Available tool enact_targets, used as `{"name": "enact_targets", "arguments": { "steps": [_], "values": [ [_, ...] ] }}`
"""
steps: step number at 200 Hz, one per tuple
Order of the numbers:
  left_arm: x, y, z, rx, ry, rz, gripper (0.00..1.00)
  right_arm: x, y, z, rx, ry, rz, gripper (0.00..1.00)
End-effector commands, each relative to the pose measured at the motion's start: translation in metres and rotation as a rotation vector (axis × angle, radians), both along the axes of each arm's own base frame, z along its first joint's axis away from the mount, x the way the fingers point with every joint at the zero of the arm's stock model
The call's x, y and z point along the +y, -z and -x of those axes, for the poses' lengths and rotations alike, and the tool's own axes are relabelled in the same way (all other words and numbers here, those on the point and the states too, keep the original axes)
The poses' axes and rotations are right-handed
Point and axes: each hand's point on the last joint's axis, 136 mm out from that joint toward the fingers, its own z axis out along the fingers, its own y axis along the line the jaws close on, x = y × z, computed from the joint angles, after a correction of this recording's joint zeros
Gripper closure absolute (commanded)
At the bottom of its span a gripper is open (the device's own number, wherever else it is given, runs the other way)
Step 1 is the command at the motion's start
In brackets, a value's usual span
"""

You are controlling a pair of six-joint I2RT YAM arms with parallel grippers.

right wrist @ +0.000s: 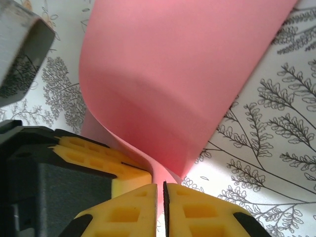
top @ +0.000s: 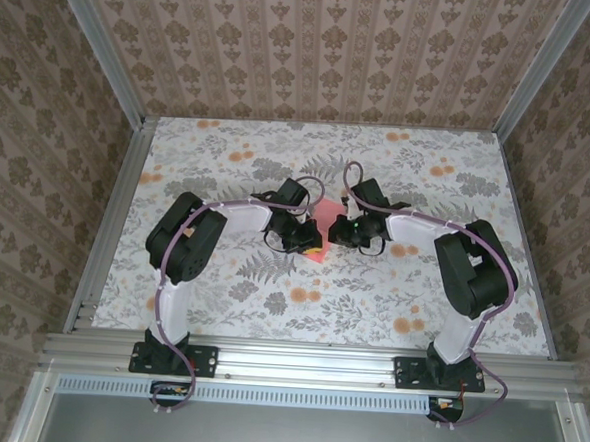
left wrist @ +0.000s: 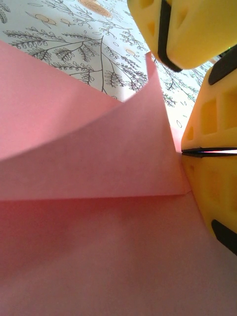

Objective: Fold a paper plane with a square sheet of paper (pick it up from the middle)
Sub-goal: Fold the triangle a second time at the center of the table.

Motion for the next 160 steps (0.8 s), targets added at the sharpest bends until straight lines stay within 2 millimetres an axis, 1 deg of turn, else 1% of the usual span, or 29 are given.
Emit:
{"name": "enact_targets", "arguments": {
  "steps": [1, 34, 107, 135, 160],
  "values": [
    [0.005, 0.012, 0.003, 0.027, -0.019, -0.056, 0.87, 0.002, -0.007, 0.004, -0.018, -0.01, -0.015, 0.85],
    [0.004, 0.012, 0.002, 0.026, -0.022, -0.054, 0.88, 0.006, 0.002, 0.002, -0.004, -0.014, -0.002, 0.85],
    [0.004, 0.013, 0.004, 0.03, -0.02, -0.053, 0.88, 0.011, 0.012, -0.015, -0.011, -0.013, 0.026, 0.86],
    [0.005, 0.013, 0.005, 0.031, -0.02, -0.054, 0.88, 0.01, 0.014, -0.021, -0.019, -0.001, 0.046, 0.86],
    [0.004, 0.012, 0.004, 0.029, -0.019, -0.05, 0.88, 0.008, 0.02, -0.023, -0.01, 0.002, 0.061, 0.86]
  ]
}}
